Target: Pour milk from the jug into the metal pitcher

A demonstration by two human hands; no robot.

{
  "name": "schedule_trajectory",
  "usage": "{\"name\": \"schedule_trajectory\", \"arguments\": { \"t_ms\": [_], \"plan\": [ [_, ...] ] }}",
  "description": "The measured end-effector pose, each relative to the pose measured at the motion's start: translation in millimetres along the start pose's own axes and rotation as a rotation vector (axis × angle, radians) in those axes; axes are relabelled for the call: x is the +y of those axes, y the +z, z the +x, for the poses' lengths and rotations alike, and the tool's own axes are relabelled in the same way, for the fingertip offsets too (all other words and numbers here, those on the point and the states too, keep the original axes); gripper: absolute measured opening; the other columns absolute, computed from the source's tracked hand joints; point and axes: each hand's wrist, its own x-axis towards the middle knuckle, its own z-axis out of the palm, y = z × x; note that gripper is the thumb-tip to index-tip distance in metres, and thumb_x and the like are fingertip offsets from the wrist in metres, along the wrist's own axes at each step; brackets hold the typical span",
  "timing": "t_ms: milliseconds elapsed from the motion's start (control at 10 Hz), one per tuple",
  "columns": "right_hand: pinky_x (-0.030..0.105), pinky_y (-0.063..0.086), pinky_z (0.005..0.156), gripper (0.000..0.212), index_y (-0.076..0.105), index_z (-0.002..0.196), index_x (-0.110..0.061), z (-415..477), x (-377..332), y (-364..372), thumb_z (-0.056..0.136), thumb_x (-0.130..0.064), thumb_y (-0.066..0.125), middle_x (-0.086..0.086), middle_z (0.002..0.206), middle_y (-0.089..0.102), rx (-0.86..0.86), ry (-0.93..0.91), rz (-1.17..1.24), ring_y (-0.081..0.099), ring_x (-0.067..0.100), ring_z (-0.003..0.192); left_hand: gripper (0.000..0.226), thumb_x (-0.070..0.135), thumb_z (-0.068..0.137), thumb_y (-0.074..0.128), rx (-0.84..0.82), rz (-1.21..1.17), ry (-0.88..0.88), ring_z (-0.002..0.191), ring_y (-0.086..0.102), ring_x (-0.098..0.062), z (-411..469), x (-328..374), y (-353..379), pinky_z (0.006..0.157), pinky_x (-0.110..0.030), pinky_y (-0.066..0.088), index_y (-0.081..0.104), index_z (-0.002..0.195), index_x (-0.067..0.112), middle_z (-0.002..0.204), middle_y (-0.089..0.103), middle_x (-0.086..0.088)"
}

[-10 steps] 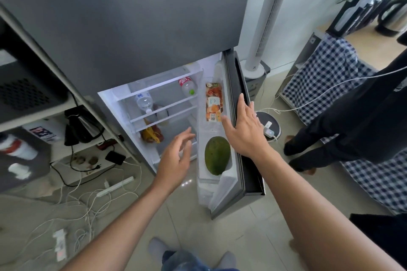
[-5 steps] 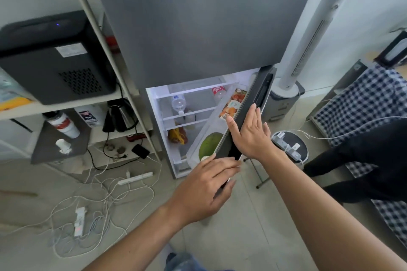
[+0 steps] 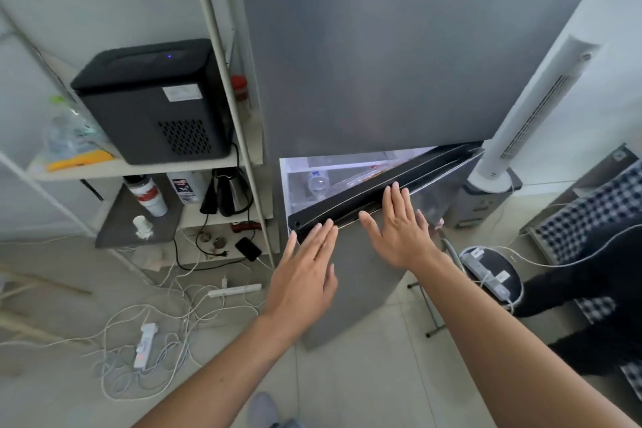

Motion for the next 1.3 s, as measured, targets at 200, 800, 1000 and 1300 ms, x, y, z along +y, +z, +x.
{"name": "schedule_trajectory", "arguments": {
  "t_ms": [200, 800, 1000, 1300],
  "plan": [
    [0.053, 0.002, 0.139, 0.094, -0.011, 0.178, -0.02, 30, -11, -2, 0.108, -0.078, 0.014, -0.006, 0.183, -0.026, -0.05, -0.043, -0.073, -0.021, 0.016, 0.17, 0.075, 0.031, 0.113, 0.045, -0.07, -0.025, -0.203, 0.173, 0.011, -0.022, 45, -13, -3, 0.139, -0.042, 0.01, 0.016, 0.178, 0.01, 0.186, 0.009, -0.004],
    [0.049, 0.002, 0.14, 0.087, -0.013, 0.178, -0.022, 90, -35, -13, 0.114, -0.066, 0.027, -0.009, 0.183, -0.025, -0.113, -0.087, -0.147, -0.016, 0.018, 0.172, 0.079, 0.035, 0.112, 0.047, -0.265, -0.082, -0.35, 0.173, 0.002, -0.02, 141, -75, -13, 0.139, -0.042, 0.008, 0.01, 0.18, 0.017, 0.188, 0.001, 0.001],
    [0.051, 0.006, 0.14, 0.09, -0.012, 0.178, -0.022, 102, -34, -5, 0.113, -0.068, 0.03, -0.009, 0.184, -0.024, -0.098, -0.084, -0.124, -0.017, 0.018, 0.172, 0.084, 0.04, 0.11, 0.049, -0.31, -0.108, -0.376, 0.173, -0.002, -0.019, 153, -78, -13, 0.139, -0.045, 0.007, 0.006, 0.18, 0.02, 0.187, -0.004, 0.004],
    [0.044, 0.032, 0.132, 0.099, 0.017, 0.179, -0.022, 77, -50, -62, 0.104, -0.075, 0.054, -0.011, 0.187, -0.002, -0.27, -0.008, 0.315, 0.019, 0.021, 0.171, 0.087, 0.045, 0.109, 0.049, -0.322, -0.117, -0.393, 0.173, -0.005, -0.016, 151, -73, -19, 0.139, -0.046, 0.015, 0.003, 0.18, 0.024, 0.187, -0.007, 0.009]
  ]
}}
